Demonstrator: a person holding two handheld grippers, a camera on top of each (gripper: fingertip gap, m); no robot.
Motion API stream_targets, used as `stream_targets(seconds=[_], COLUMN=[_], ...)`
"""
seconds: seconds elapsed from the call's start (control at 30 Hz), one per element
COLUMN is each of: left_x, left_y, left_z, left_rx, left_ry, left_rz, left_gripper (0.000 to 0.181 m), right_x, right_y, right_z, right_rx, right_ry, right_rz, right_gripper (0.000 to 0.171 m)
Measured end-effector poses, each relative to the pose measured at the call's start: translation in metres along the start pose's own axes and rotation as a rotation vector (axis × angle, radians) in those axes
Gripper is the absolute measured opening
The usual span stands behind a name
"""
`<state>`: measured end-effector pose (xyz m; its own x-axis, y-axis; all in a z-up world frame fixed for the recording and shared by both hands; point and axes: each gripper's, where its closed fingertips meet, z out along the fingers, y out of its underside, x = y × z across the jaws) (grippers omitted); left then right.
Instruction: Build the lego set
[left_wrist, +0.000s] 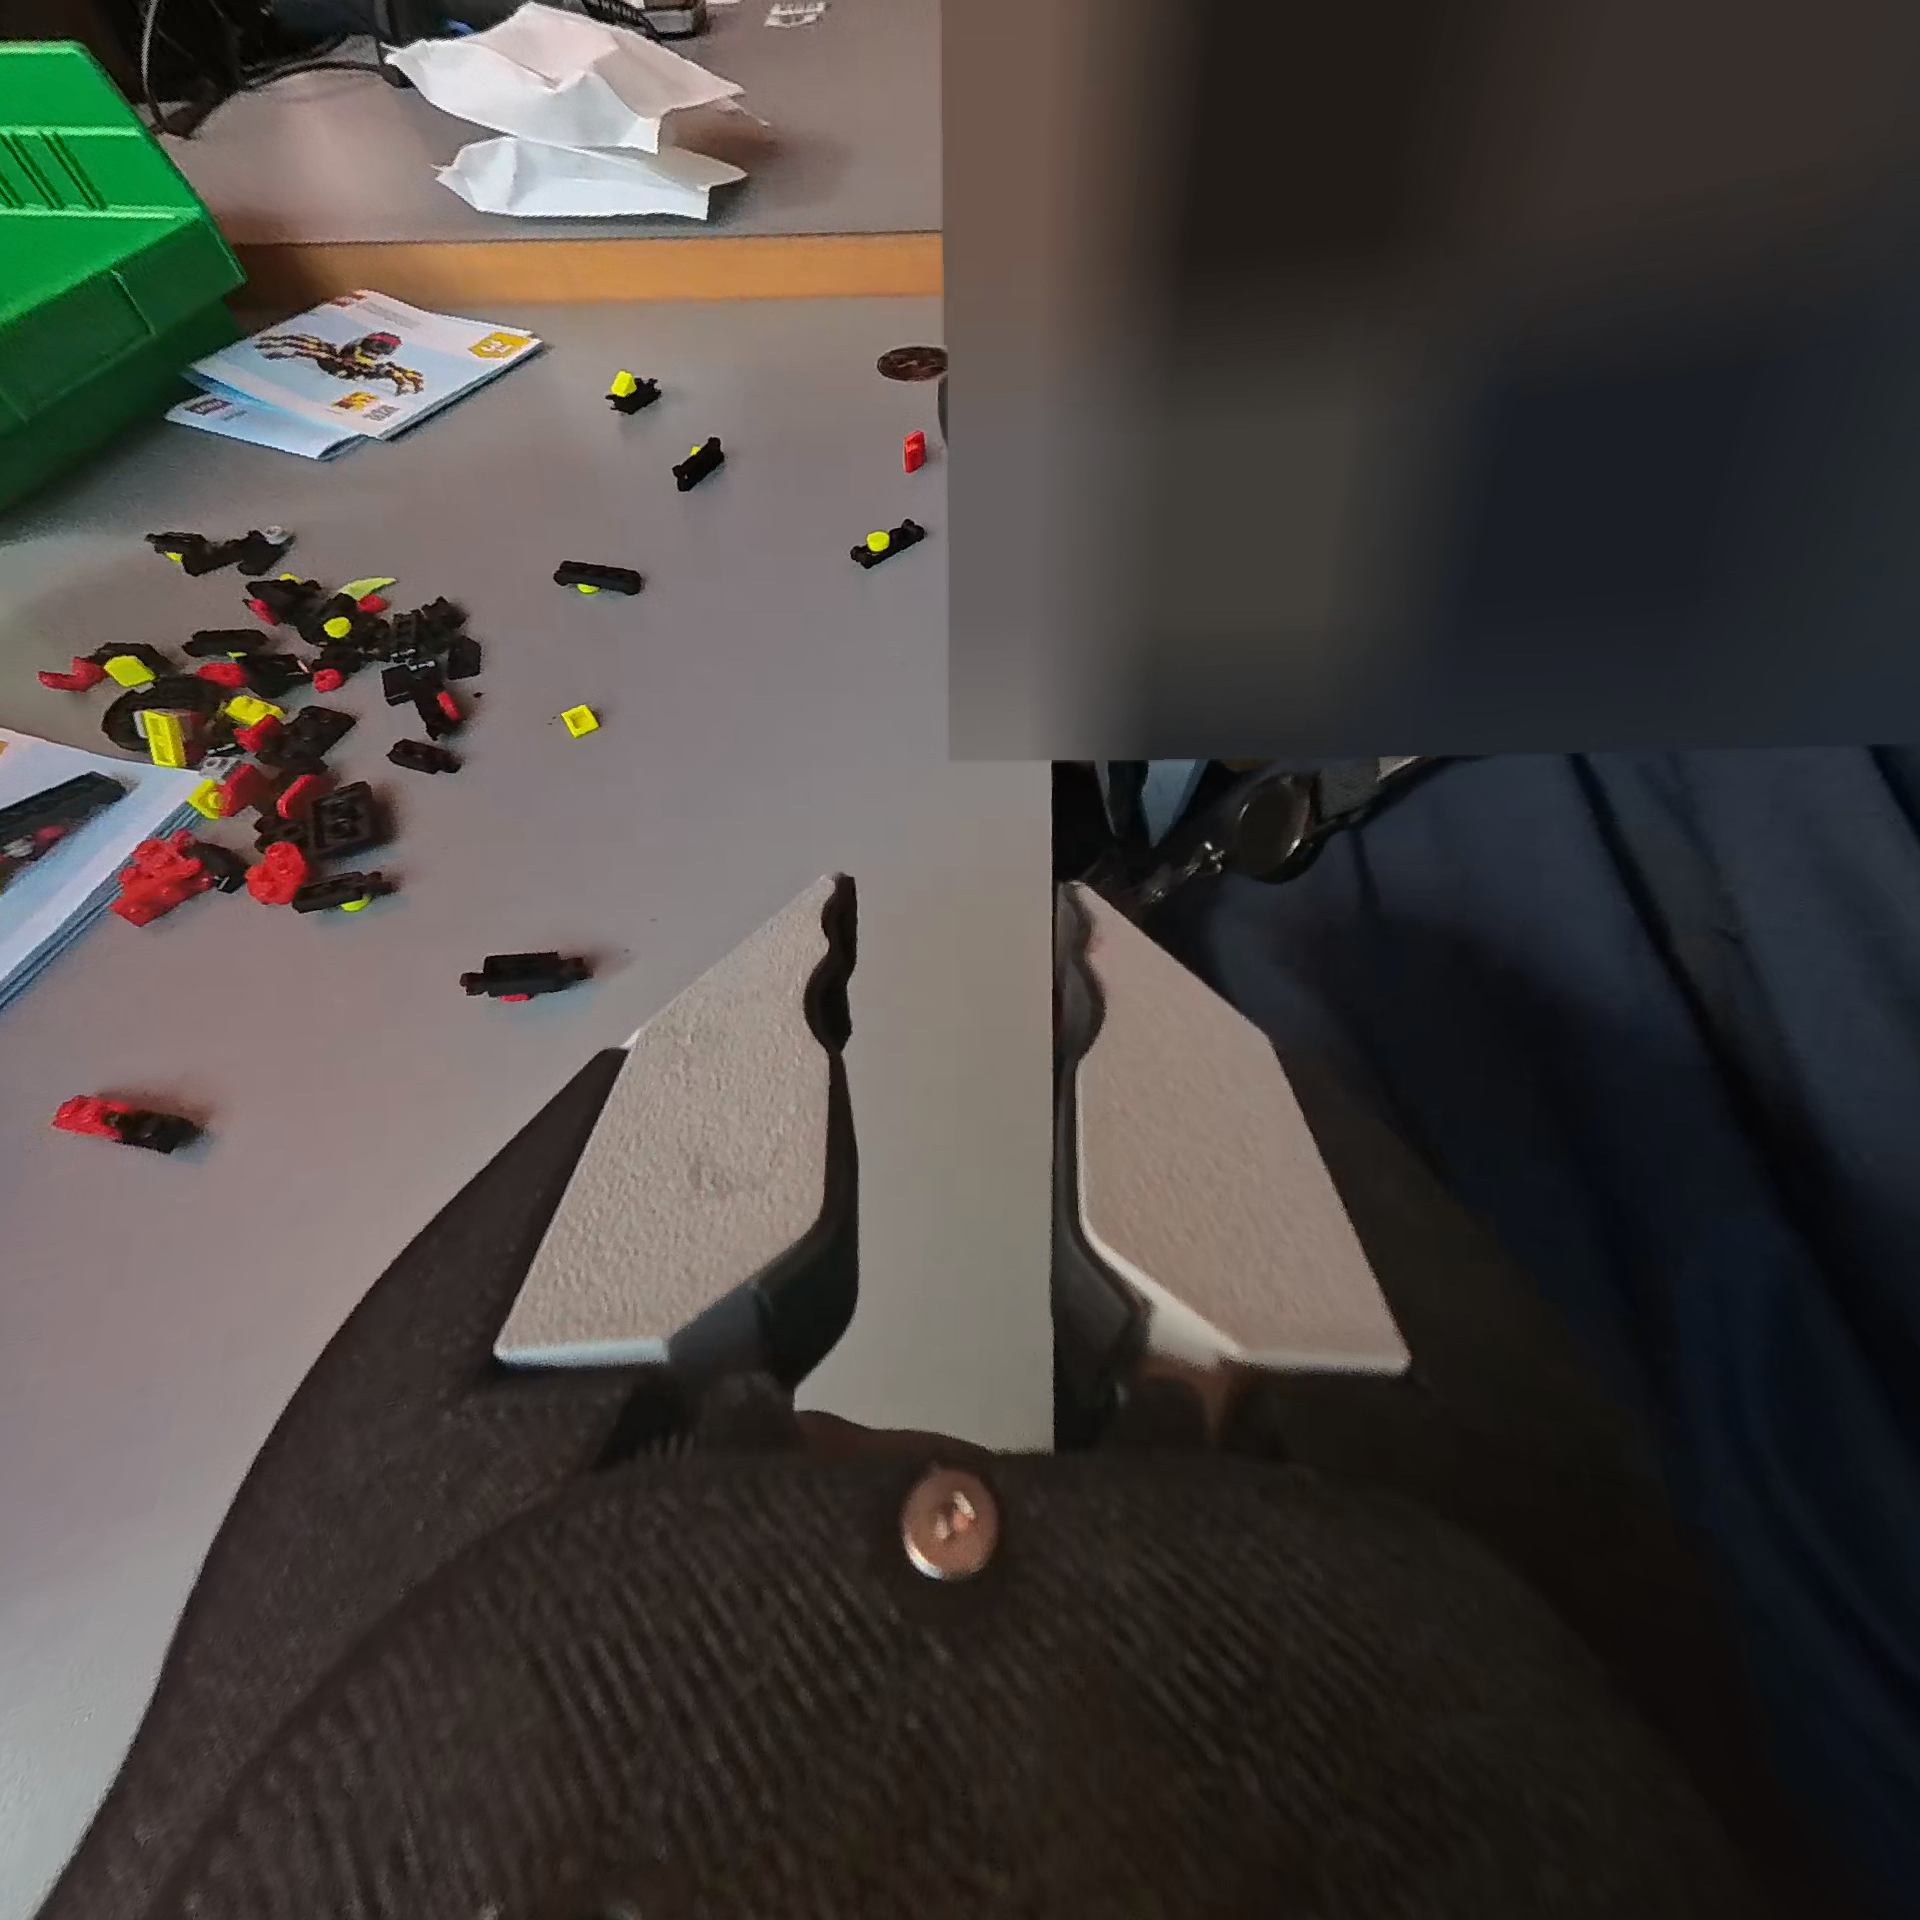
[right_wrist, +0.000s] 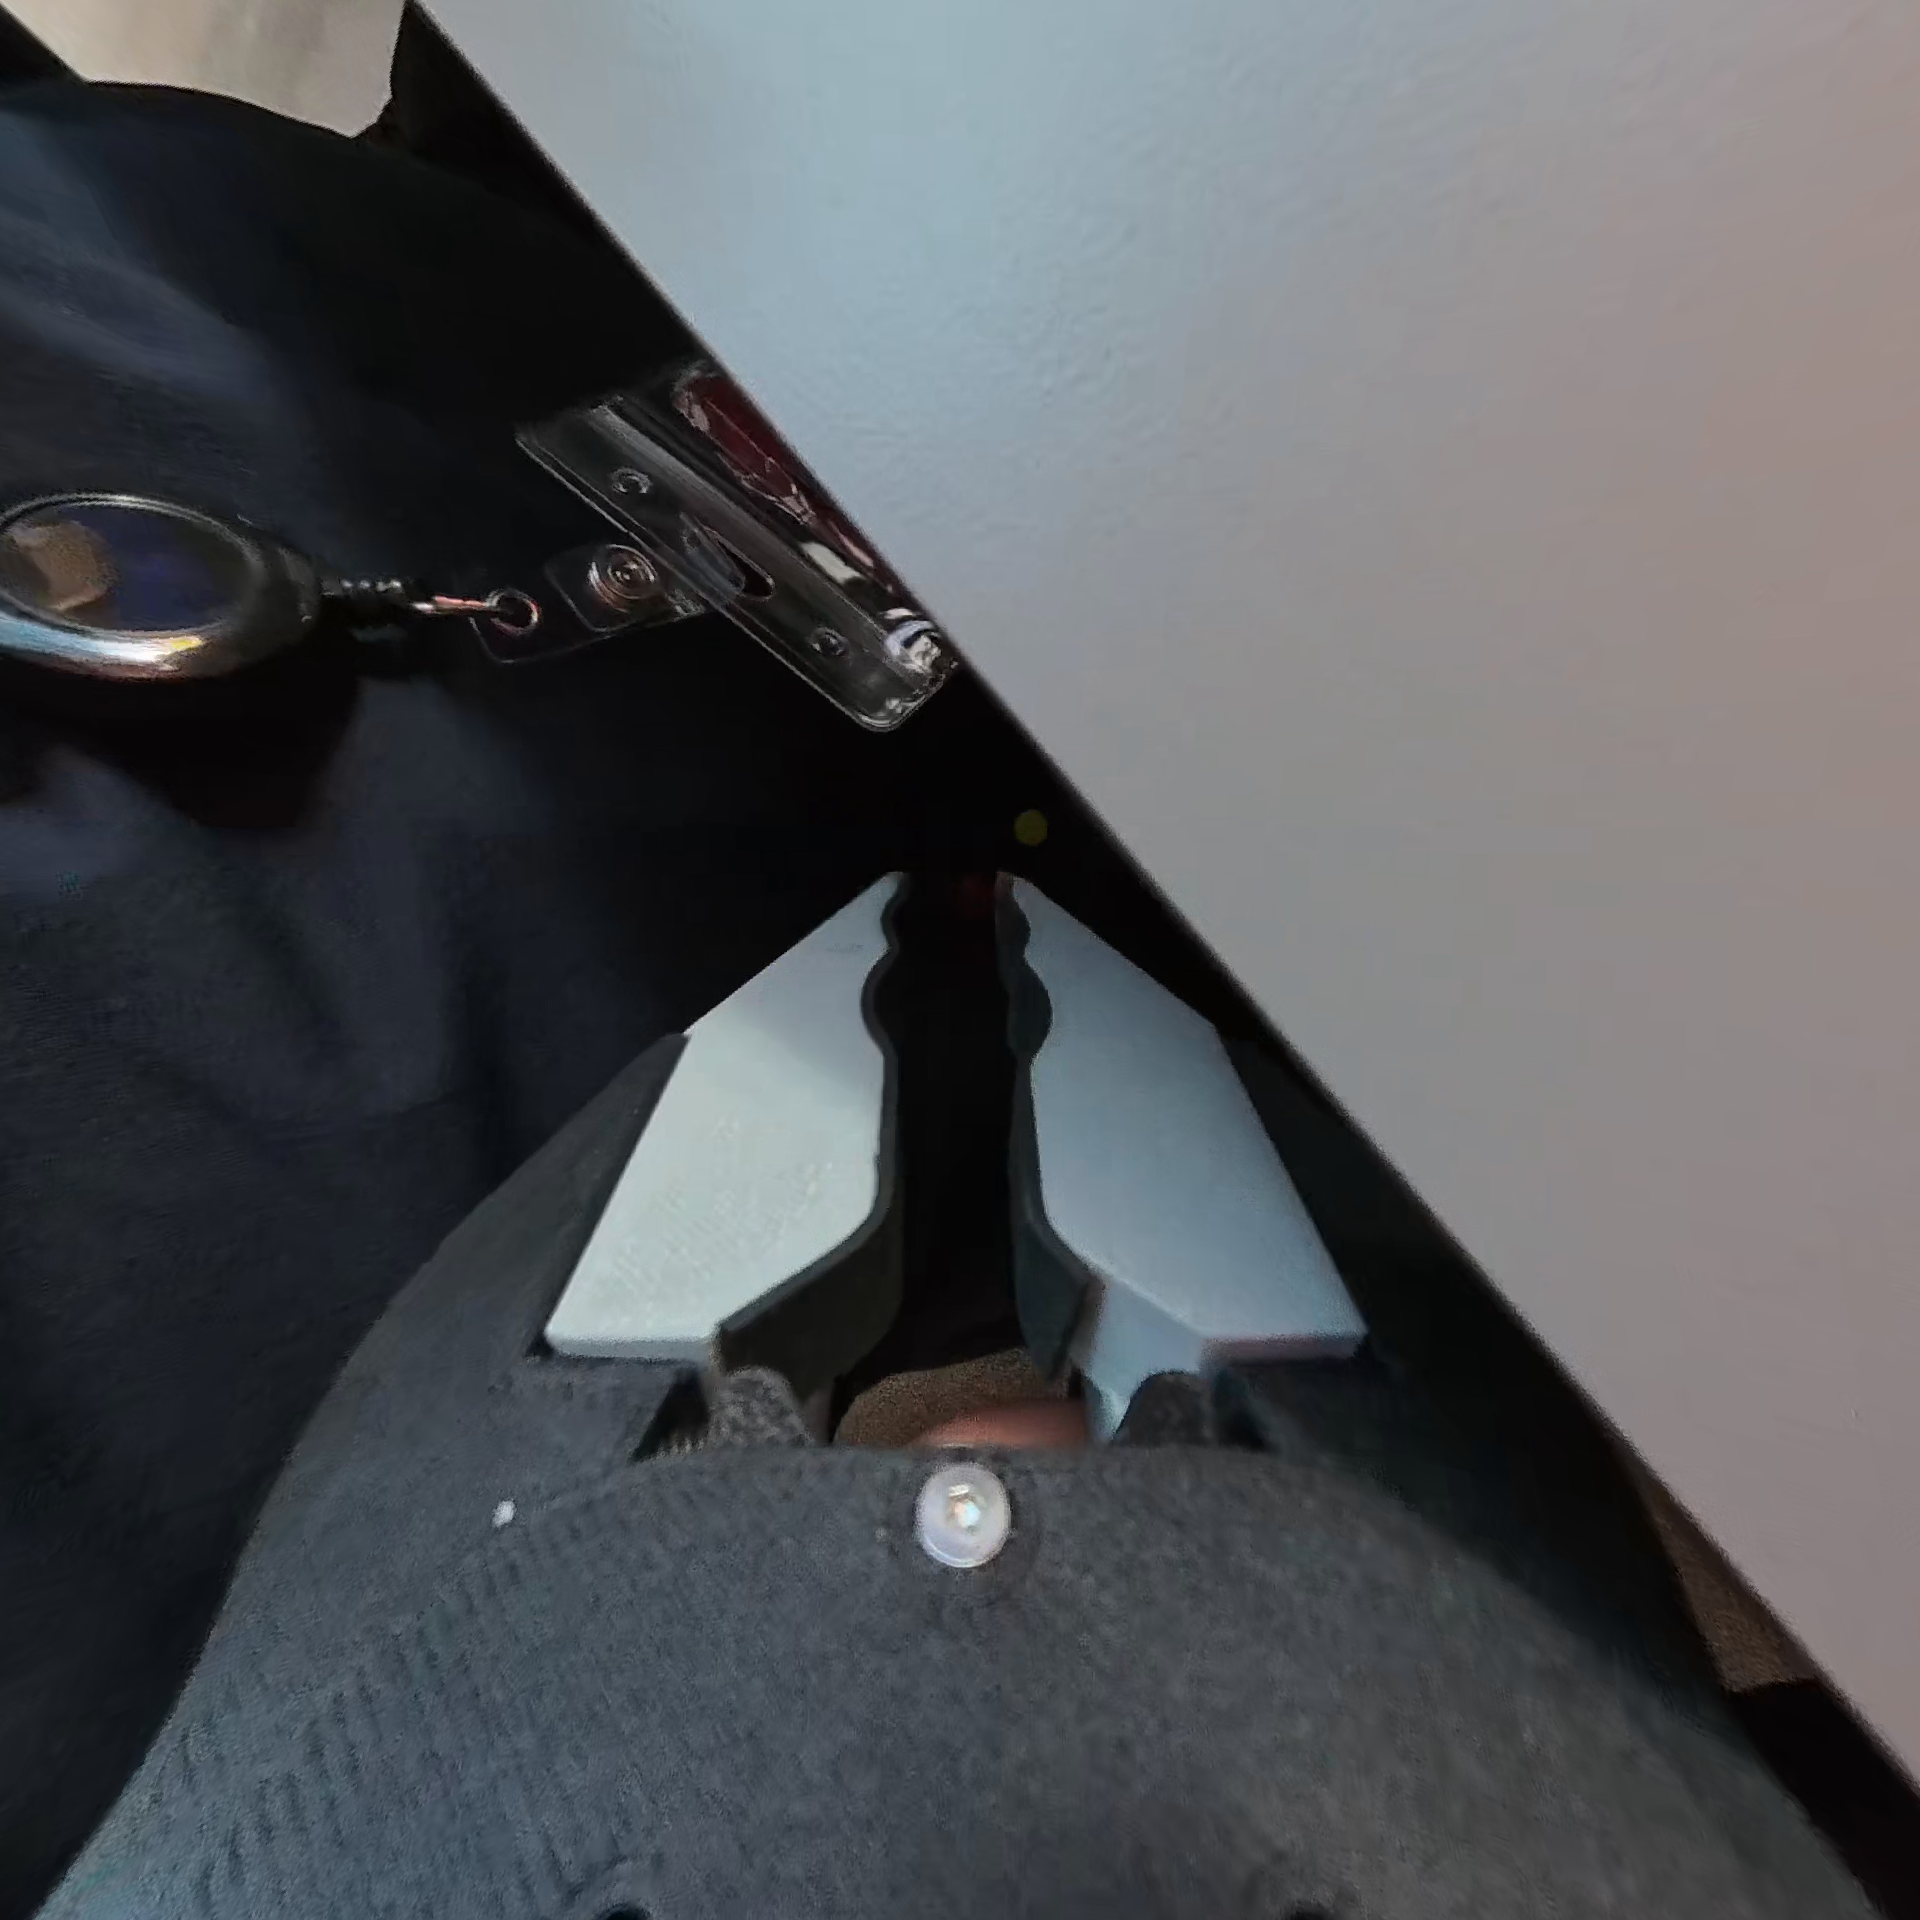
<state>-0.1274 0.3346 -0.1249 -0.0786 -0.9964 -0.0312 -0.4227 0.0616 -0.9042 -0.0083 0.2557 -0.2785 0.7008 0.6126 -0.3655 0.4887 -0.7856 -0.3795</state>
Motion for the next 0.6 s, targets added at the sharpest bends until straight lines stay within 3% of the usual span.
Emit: stream_targets(seconds=[0.33,0.6], left_x=[0.0,0.0], left_y=[0.001,0.001], left_z=[0.001,0.0], left_rx=[-0.008,-0.006], left_ry=[-0.002,0.007], left_rz=[0.002,-0.011], left_gripper=[0.035,0.035], right_x=[0.008,0.013], right_y=[0.012,0.004], right_z=[0.018,-0.001], right_rx=[-0.111,-0.053], right_ry=[0.086,0.1], right_rz=[-0.076,-0.047], right_gripper=[0.005,0.004])
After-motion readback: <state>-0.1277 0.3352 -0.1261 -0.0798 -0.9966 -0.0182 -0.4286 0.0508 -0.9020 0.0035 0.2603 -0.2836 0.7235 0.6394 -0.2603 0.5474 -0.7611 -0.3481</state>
